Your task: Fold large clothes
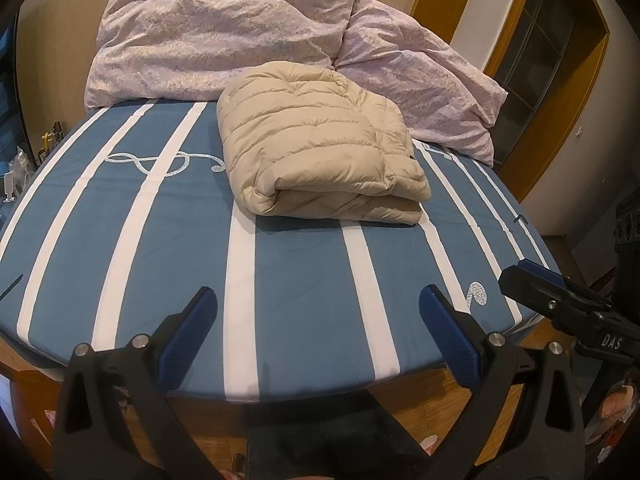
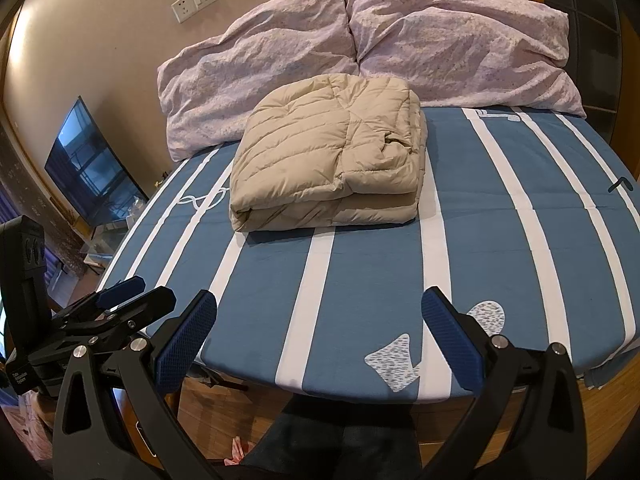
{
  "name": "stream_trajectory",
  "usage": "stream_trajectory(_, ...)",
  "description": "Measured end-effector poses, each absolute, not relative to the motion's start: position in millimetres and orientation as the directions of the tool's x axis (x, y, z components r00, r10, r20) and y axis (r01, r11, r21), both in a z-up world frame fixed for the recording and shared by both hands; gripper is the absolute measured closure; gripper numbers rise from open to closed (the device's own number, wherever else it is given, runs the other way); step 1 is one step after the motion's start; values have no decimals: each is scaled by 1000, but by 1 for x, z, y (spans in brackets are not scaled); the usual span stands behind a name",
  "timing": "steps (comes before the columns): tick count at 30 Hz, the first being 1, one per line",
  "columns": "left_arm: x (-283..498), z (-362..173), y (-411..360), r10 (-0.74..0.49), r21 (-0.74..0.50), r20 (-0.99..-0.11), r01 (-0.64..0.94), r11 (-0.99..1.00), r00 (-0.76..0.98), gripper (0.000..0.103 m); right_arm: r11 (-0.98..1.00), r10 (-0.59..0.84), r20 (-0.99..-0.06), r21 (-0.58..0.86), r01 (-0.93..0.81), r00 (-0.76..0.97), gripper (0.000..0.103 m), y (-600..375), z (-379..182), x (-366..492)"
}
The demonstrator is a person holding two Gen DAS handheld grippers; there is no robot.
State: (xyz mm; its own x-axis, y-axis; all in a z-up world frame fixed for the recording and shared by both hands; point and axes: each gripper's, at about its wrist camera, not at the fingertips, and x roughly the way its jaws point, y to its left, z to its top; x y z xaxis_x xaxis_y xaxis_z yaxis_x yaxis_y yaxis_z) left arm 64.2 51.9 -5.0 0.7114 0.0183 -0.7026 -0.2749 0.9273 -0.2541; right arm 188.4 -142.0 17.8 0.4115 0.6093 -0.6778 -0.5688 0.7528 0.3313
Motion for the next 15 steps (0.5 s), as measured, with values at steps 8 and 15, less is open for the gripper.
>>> stream_trajectory(8, 65, -5, 52, 20, -252, -703, -275, 928, 711, 3, 753, 609, -678, 332, -567, 412, 1, -141, 18, 188)
stream_trajectory(15, 66, -5, 53, 16, -254, -702, -272, 928, 712, 3, 754, 608, -678, 333, -566, 413, 1, -140, 18, 187)
